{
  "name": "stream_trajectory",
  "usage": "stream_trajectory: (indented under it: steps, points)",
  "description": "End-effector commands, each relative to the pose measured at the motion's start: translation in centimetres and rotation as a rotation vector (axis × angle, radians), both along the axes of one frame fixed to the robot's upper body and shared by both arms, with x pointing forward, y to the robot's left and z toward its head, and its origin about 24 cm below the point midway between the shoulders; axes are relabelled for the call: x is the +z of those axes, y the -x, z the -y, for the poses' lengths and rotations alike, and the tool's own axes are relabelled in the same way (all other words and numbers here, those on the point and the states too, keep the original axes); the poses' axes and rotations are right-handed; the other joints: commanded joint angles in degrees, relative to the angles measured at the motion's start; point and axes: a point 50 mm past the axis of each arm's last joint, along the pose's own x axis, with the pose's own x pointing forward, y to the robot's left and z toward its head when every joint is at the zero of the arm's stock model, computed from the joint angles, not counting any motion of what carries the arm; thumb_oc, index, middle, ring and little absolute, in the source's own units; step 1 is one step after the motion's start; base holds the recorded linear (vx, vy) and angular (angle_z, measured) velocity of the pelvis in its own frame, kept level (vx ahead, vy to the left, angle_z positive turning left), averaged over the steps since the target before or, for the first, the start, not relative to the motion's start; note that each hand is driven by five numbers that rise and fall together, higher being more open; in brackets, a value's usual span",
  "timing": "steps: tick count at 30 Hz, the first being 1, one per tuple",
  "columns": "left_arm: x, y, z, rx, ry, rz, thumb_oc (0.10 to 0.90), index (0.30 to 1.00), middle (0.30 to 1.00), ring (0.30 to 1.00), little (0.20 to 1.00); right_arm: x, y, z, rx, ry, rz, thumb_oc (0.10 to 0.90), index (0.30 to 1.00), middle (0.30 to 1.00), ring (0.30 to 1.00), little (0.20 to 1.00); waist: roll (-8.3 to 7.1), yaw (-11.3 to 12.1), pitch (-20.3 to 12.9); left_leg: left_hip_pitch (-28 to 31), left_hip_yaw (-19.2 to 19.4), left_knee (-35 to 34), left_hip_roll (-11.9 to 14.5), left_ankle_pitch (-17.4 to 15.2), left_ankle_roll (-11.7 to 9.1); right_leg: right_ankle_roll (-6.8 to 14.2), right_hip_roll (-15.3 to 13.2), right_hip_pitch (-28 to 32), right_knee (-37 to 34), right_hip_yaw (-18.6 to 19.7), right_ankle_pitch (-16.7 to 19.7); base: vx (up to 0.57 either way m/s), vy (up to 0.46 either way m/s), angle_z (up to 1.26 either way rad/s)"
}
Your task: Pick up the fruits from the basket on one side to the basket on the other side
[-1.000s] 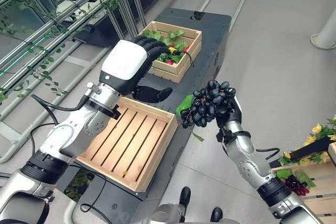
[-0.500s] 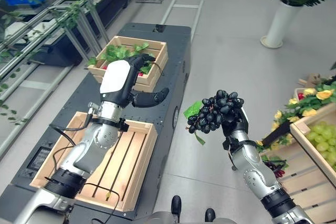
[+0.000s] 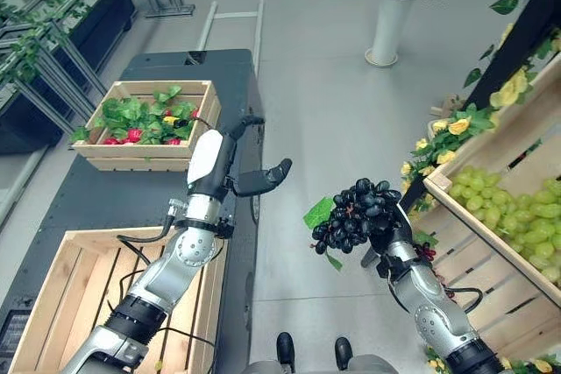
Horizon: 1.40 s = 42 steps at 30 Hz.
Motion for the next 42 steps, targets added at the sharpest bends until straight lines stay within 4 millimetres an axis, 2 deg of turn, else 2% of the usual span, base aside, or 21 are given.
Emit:
stream_trajectory:
  steps: [1, 3, 4, 8, 13, 16, 24, 30, 35, 42]
  points:
    - [7.2, -2.2, 1.7, -0.054, 0.14, 0.376, 0.8, 0.9, 0.9, 0.9, 0.9, 8.1, -2.4, -2.0, 0.122, -0.058, 0.423, 0.4, 0.3, 0.3, 0.3, 0.3, -1.6, -1.31, 6.08, -4.4, -3.03, 11.55, -3.62, -9.92, -0.1, -1.03, 2.34, -6.18, 9.08, -2.03, -2.04, -0.23, -0.043, -0.33]
    - [7.7, -2.3, 2.0, -0.06, 0.156, 0.4, 0.8, 0.9, 0.9, 0.9, 0.9, 8.4, -2.5, -2.1, 0.123, -0.055, 0.44, 0.4, 0.3, 0.3, 0.3, 0.3, -1.71, -1.63, 7.8, -6.45, -3.06, 14.18, -3.58, -10.23, -0.17, -1.33, 2.63, -8.33, 11.9, -1.92, -2.57, -0.19, -0.039, -0.25]
    - [8.2, -2.4, 2.5, -0.077, 0.184, 0.432, 0.8, 0.9, 0.9, 0.9, 0.9, 8.8, -2.5, -2.0, 0.116, -0.054, 0.463, 0.4, 0.3, 0.3, 0.3, 0.3, -1.92, -2.05, 10.25, -9.25, -3.07, 17.65, -3.61, -10.5, -0.37, -1.51, 2.59, -11.08, 15.18, -2.14, -2.84, -0.17, -0.035, -0.24]
    - [8.6, -2.4, 3.8, -0.137, 0.252, 0.46, 0.8, 0.9, 0.9, 0.9, 0.9, 9.3, -2.6, -1.6, 0.091, -0.057, 0.504, 0.4, 0.3, 0.3, 0.3, 0.3, -2.07, -2.82, 14.04, -14.7, -3.15, 23.73, -3.75, -11.55, -0.79, -1.93, 2.18, -16.37, 20.61, -2.96, -3.65, -0.12, -0.024, 0.03]
    - [9.0, -2.9, 4.8, -0.152, 0.293, 0.482, 0.8, 0.9, 0.9, 0.9, 0.9, 9.9, -2.9, -1.7, 0.075, -0.072, 0.531, 0.4, 0.3, 0.3, 0.3, 0.3, -2.29, -3.58, 17.59, -19.5, -2.82, 27.58, -3.75, -12.08, -0.99, -2.17, 1.96, -20.97, 23.99, -3.27, -3.99, -0.09, -0.006, -0.07]
    - [9.5, -3.1, 5.5, -0.154, 0.286, 0.526, 0.8, 0.9, 0.9, 0.9, 0.9, 9.9, -3.2, -1.5, 0.031, -0.027, 0.543, 0.4, 0.3, 0.3, 0.3, 0.3, -2.24, -4.22, 17.75, -23.68, -2.51, 28.59, -3.61, -11.82, -1.15, -2.34, 2.01, -24.9, 24.88, -3.0, -3.95, -0.04, -0.013, -0.08]
    - [10.8, -3.4, 6.7, -0.173, 0.323, 0.569, 0.8, 0.9, 0.9, 0.9, 0.9, 10.4, -3.5, -1.1, -0.047, -0.055, 0.578, 0.4, 0.3, 0.3, 0.3, 0.3, -2.17, -5.26, 17.75, -30.7, -1.32, 31.12, -3.39, -12.02, -1.36, -2.59, 2.57, -31.91, 27.59, -2.15, -4.35, -0.02, -0.024, -0.11]
    - [11.2, -3.5, 7.4, -0.172, 0.334, 0.583, 0.8, 0.9, 0.9, 0.9, 0.9, 12.1, -3.9, 0.6, -0.24, -0.098, 0.637, 0.4, 0.3, 0.3, 0.3, 0.3, -1.86, -5.8, 17.75, -33.75, -0.94, 33.54, -3.23, -13.26, -1.43, -2.71, 2.48, -34.76, 29.99, -1.76, -5.16, 0.01, -0.007, -0.05]
    - [11.0, -3.5, 7.1, -0.146, 0.345, 0.578, 0.8, 0.9, 0.9, 0.9, 0.9, 13.4, -3.8, 1.5, -0.355, -0.106, 0.679, 0.4, 0.3, 0.3, 0.3, 0.3, -1.67, -5.84, 17.75, -34.69, -0.43, 33.47, -3.35, -13.67, -1.27, -2.6, 2.46, -35.81, 29.62, -1.44, -4.97, 0.05, 0.001, -0.01]
    - [10.8, -3.9, 6.5, -0.1, 0.303, 0.554, 0.8, 0.9, 0.9, 0.9, 0.9, 15.1, -3.9, 5.1, -0.596, -0.112, 0.693, 0.4, 0.3, 0.3, 0.3, 0.3, -1.75, -6.06, 17.75, -35.43, 0.14, 33.63, -3.63, -14.39, -0.92, -2.2, 2.81, -37.17, 29.96, -1.02, -4.69, 0.05, 0.001, -0.02]
